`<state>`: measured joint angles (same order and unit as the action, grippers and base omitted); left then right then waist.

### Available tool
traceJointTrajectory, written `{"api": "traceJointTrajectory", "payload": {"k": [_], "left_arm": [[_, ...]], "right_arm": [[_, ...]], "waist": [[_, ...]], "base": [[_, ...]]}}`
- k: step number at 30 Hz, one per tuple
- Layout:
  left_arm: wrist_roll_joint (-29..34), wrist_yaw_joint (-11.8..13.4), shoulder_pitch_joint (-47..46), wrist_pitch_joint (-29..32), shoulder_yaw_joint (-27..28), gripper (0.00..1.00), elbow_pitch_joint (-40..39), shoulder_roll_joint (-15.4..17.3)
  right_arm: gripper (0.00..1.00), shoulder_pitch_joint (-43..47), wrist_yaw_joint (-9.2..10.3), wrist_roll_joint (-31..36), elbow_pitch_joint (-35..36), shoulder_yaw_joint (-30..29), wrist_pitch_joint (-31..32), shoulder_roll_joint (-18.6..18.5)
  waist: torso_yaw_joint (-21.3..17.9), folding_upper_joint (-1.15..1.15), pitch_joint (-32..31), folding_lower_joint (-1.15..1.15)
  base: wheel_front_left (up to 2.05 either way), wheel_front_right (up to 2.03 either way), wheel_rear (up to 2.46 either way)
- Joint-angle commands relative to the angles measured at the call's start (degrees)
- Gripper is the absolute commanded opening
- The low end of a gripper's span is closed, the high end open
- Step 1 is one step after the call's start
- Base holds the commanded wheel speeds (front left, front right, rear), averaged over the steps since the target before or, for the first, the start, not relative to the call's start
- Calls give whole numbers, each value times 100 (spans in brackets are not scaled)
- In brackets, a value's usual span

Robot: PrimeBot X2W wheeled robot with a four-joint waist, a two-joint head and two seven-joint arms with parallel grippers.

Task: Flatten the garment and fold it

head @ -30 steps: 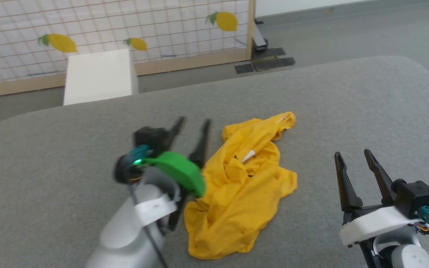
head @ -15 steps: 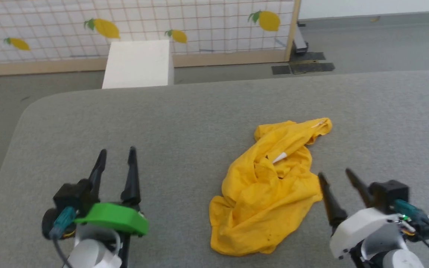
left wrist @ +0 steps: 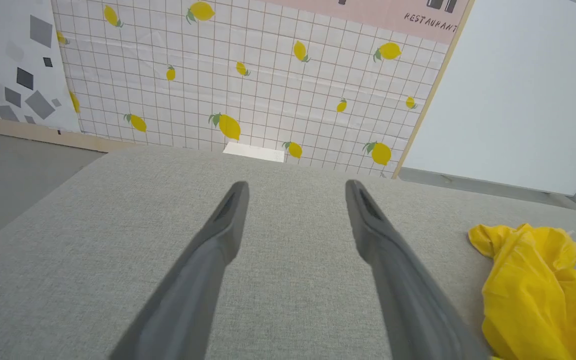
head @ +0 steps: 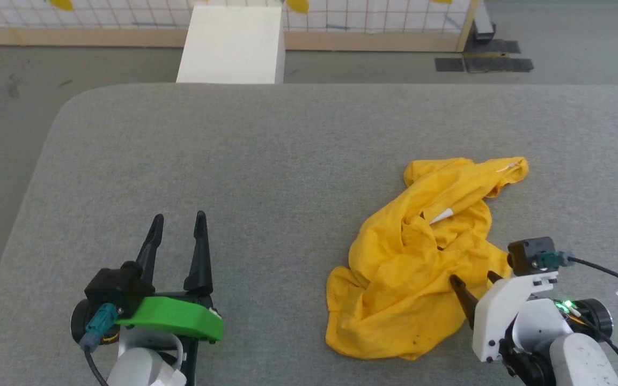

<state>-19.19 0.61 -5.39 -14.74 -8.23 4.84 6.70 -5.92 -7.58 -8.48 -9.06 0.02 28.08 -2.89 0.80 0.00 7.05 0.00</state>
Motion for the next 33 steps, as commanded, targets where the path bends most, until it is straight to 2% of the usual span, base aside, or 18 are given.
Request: {"api": "traceJointTrajectory", "payload": {"k": [1, 2, 3, 7, 9, 14, 19, 21, 23, 24, 25, 28, 30, 33], "left_arm": [[62, -54, -86, -25, 41, 100, 18, -56], [89, -84, -93, -26, 66, 100, 30, -87], [110, -107, -95, -26, 83, 100, 47, -108], [194, -181, -78, -26, 182, 100, 114, -180], [231, -205, -47, -26, 211, 100, 128, -210], [291, -305, 39, -26, 256, 100, 194, -252], [337, -379, 111, -26, 277, 100, 289, -274], [348, -398, 142, -26, 290, 100, 322, -281], [362, -414, 189, -26, 296, 100, 359, -286], [368, -418, 207, -26, 302, 100, 368, -288], [370, -424, 229, -26, 309, 100, 383, -290], [378, -451, 268, -26, 333, 100, 431, -292], [390, -466, 283, -26, 334, 100, 453, -294], [402, -482, 315, -26, 308, 100, 458, -300]], "right_arm": [[82, -102, 9, -21, -55, 41, 104, 2], [35, -139, 9, -46, -81, 77, 160, 2], [0, -166, 9, -57, -82, 123, 166, 2], [0, -220, 9, -107, 56, 69, -135, 2], [0, -157, 9, -356, 166, -219, -333, 2], [0, 112, 9, -98, 441, -1782, -596, 2], [0, 352, 9, 405, 474, -3420, -471, 2], [0, 373, 9, 552, 381, -3873, -439, 2], [0, 417, 9, 648, 242, -4090, -417, 2], [31, 439, 9, 670, 197, -4113, -445, 2], [100, 474, 9, 697, 154, -4095, -500, 2], [100, 552, 9, 634, 160, -3877, -847, 2], [100, 608, 9, 587, 327, -3588, -1317, 2], [100, 723, 9, 223, 580, -2707, -1923, 2]], "waist": [[105, 0, 103, 0], [109, 0, 110, 0], [109, 0, 110, 0], [63, 0, 34, 0], [39, 0, -47, 0], [-24, 0, -243, 0], [-87, 0, -375, 0], [-124, 0, -417, 0], [-162, 0, -468, 0], [-175, 0, -482, 0], [-193, 0, -502, 0], [-233, 0, -566, 0], [-249, 0, -599, 0], [-273, 0, -632, 0]], "base": [[0, 0, 0], [0, 0, 0], [0, 0, 0], [0, 0, 0], [0, 0, 0], [0, 0, 0], [0, 0, 0], [0, 0, 0], [0, 0, 0], [0, 0, 0], [0, 0, 0], [0, 0, 0], [0, 0, 0], [0, 0, 0]]}}
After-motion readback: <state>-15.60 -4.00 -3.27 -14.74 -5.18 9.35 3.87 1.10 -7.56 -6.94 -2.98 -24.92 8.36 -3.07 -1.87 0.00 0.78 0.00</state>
